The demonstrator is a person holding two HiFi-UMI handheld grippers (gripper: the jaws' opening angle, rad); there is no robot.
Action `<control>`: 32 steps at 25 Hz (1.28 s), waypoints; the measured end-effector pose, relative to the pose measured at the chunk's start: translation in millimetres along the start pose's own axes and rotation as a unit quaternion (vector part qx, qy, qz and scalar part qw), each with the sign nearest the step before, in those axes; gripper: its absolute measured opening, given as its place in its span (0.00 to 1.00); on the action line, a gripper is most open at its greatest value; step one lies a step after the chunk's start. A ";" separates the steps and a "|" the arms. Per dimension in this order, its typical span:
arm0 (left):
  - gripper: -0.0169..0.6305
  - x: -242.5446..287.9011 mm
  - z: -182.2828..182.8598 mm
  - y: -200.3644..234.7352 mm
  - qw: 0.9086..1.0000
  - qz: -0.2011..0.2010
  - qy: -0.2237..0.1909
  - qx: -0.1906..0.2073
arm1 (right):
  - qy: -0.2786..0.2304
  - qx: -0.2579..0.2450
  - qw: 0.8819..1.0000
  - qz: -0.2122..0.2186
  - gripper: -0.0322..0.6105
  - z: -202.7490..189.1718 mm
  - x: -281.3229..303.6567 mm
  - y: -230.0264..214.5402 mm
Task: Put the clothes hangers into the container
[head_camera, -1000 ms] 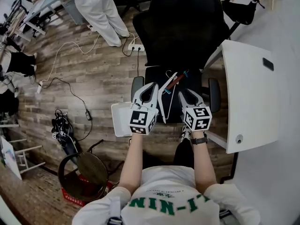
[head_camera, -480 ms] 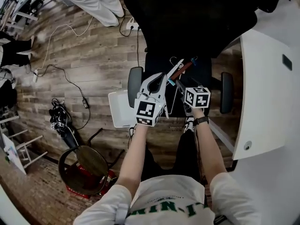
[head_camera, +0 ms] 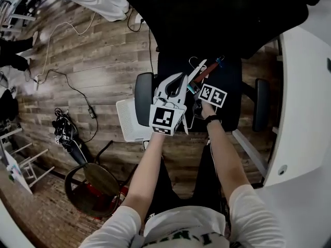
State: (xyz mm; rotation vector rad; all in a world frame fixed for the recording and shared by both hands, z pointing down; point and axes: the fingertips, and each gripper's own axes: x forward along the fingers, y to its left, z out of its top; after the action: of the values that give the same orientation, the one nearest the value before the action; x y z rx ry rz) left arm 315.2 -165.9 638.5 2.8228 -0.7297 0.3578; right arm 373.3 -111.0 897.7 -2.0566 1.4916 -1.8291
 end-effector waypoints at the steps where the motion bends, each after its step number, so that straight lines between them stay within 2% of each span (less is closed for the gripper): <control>1: 0.05 3.1 -4.1 0.8 1.000 -0.001 0.003 -0.001 | 0.003 -0.004 1.000 -0.007 0.46 -1.7 8.3 -4.3; 3: 0.05 7.1 -9.7 3.7 1.000 0.001 0.006 -0.004 | 0.006 -0.002 1.000 -0.018 0.46 -5.1 21.8 -11.0; 8: 0.05 14.0 -18.7 5.4 1.000 -0.012 0.014 0.008 | 0.020 0.049 0.998 -0.031 0.45 -17.8 47.1 -21.6; 11: 0.05 15.1 -23.3 6.4 1.000 -0.009 0.016 0.004 | 0.022 0.053 0.998 -0.040 0.38 -18.5 51.6 -24.5; 17: 0.05 10.2 -22.2 14.8 1.000 -0.001 0.010 -0.009 | -0.001 0.068 0.997 -0.026 0.28 -17.1 42.7 -24.7; 24: 0.05 -0.6 -19.4 9.7 1.000 0.005 0.008 -0.019 | -0.010 0.107 0.994 0.029 0.24 -18.3 21.4 -26.0; 28: 0.05 -13.2 -13.8 7.5 1.000 0.012 0.004 -0.027 | -0.035 0.163 0.983 0.074 0.18 -12.0 -7.0 -22.7; 32: 0.05 -32.9 -5.6 1.1 0.999 0.016 0.004 -0.033 | -0.039 0.164 0.982 0.089 0.17 -14.5 -40.8 -18.2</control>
State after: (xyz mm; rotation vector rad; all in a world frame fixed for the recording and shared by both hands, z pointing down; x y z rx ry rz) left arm 285.7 -150.7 634.7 2.7492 -0.7709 0.3436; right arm 379.0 -67.3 881.5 -1.7595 1.2129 -1.7638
